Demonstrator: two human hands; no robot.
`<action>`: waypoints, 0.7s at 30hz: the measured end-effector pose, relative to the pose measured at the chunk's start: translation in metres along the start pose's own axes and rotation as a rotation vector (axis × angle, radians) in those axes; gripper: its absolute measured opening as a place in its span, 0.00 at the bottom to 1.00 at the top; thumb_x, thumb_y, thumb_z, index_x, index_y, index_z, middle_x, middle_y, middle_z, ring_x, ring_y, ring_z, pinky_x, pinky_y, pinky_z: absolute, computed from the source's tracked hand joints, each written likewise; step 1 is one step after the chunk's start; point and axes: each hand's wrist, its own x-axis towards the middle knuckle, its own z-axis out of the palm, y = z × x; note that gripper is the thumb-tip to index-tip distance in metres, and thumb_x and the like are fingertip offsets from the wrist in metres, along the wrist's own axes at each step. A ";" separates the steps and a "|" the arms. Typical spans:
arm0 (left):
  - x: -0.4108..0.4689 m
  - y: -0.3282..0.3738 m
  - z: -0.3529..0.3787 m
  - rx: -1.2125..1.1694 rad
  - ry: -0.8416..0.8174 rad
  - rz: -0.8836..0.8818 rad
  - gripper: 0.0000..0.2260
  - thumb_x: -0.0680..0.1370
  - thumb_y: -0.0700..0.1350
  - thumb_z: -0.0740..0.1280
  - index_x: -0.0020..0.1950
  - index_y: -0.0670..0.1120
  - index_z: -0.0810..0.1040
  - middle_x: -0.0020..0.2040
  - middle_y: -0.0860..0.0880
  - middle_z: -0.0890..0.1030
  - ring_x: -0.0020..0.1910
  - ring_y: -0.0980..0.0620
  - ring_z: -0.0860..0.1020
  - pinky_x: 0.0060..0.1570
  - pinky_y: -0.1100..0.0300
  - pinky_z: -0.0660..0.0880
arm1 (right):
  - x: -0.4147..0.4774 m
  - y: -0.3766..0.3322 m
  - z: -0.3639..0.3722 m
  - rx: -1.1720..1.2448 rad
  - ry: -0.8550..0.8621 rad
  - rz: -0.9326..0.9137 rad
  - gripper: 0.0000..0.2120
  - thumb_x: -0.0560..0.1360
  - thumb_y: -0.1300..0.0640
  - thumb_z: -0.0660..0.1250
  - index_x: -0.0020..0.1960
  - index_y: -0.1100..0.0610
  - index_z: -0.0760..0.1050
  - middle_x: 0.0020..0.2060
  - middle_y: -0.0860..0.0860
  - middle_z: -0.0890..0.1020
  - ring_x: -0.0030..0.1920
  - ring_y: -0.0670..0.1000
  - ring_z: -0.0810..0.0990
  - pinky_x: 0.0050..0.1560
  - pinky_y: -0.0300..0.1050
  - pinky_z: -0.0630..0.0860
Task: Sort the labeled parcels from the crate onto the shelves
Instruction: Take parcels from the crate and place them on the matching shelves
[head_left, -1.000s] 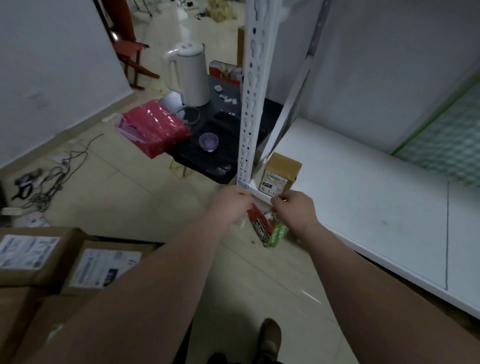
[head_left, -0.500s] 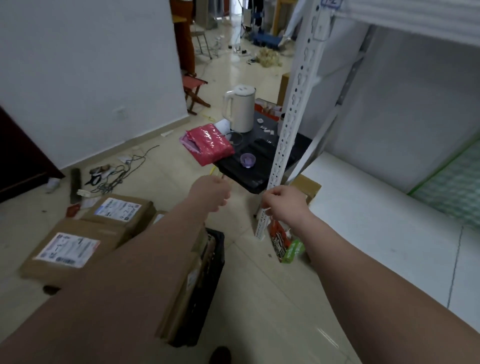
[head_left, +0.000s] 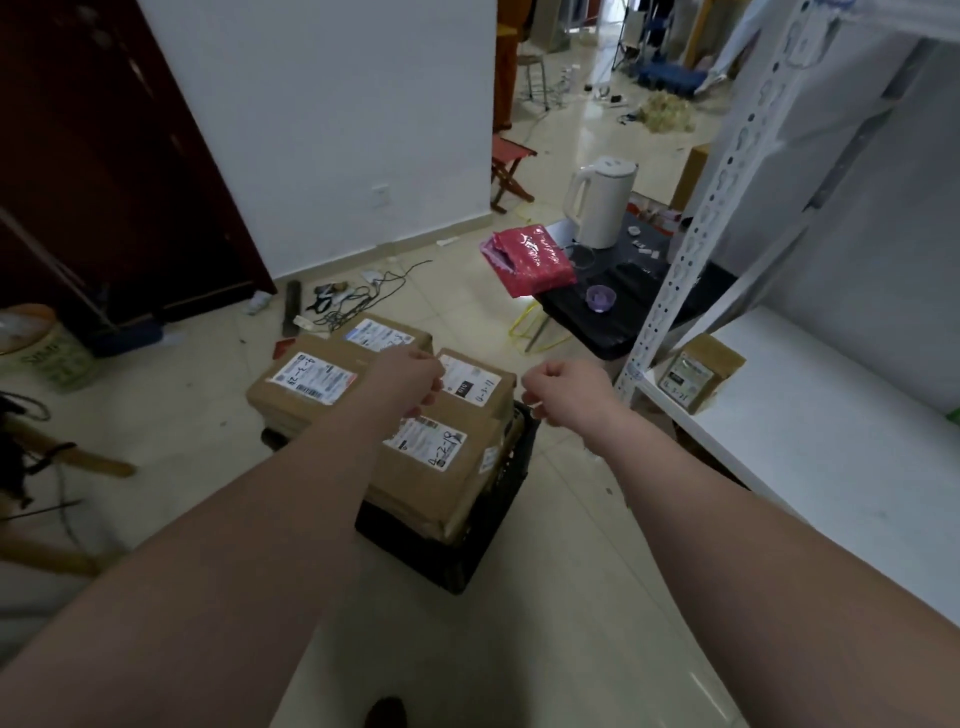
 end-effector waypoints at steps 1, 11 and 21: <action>-0.001 -0.005 -0.008 -0.001 0.010 0.000 0.06 0.78 0.40 0.63 0.54 0.42 0.77 0.40 0.45 0.79 0.37 0.50 0.76 0.39 0.57 0.74 | -0.003 -0.005 0.008 -0.001 -0.006 -0.002 0.12 0.76 0.57 0.64 0.46 0.66 0.81 0.46 0.61 0.84 0.46 0.62 0.82 0.51 0.57 0.79; 0.009 -0.085 -0.109 -0.024 0.023 -0.088 0.05 0.75 0.37 0.64 0.46 0.43 0.78 0.39 0.43 0.79 0.37 0.47 0.77 0.41 0.54 0.75 | -0.015 -0.040 0.115 -0.049 -0.046 0.093 0.10 0.78 0.56 0.63 0.40 0.57 0.79 0.42 0.54 0.85 0.45 0.56 0.84 0.51 0.53 0.81; 0.053 -0.145 -0.239 0.055 0.067 -0.123 0.07 0.77 0.40 0.63 0.52 0.42 0.78 0.44 0.44 0.78 0.37 0.50 0.75 0.38 0.57 0.71 | -0.006 -0.089 0.244 -0.172 -0.104 0.053 0.08 0.78 0.54 0.64 0.45 0.56 0.79 0.47 0.55 0.83 0.51 0.57 0.81 0.53 0.51 0.78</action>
